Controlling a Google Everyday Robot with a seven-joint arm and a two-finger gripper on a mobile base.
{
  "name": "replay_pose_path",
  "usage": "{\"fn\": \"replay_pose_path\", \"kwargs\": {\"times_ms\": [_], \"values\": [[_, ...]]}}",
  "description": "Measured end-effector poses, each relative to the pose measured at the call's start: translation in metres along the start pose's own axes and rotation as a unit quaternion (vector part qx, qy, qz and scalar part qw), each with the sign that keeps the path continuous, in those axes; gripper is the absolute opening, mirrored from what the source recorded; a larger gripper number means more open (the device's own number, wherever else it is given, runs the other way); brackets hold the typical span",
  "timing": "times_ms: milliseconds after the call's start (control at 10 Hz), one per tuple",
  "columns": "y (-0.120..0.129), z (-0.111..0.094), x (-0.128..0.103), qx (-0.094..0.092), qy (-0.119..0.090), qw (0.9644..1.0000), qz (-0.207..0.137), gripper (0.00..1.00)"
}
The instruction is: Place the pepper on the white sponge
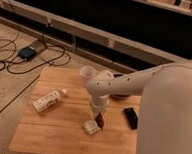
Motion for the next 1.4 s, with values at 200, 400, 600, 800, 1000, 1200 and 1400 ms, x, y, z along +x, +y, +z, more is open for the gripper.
{"fn": "replay_pose_path", "kwargs": {"times_ms": [200, 400, 600, 800, 1000, 1200, 1400], "values": [[0.005, 0.004, 0.004, -0.005, 0.006, 1.0, -0.005, 0.0], [0.013, 0.007, 0.008, -0.013, 0.013, 0.9998, -0.012, 0.0], [0.016, 0.01, 0.011, -0.018, 0.017, 0.9996, -0.015, 0.0], [0.018, 0.013, 0.013, -0.024, 0.019, 0.9994, -0.016, 0.0], [0.02, 0.018, 0.008, -0.033, 0.012, 0.9992, -0.016, 0.0], [0.021, 0.016, 0.003, -0.04, 0.003, 0.999, -0.017, 0.0], [0.022, 0.015, 0.001, -0.046, -0.003, 0.9988, -0.018, 0.0]]}}
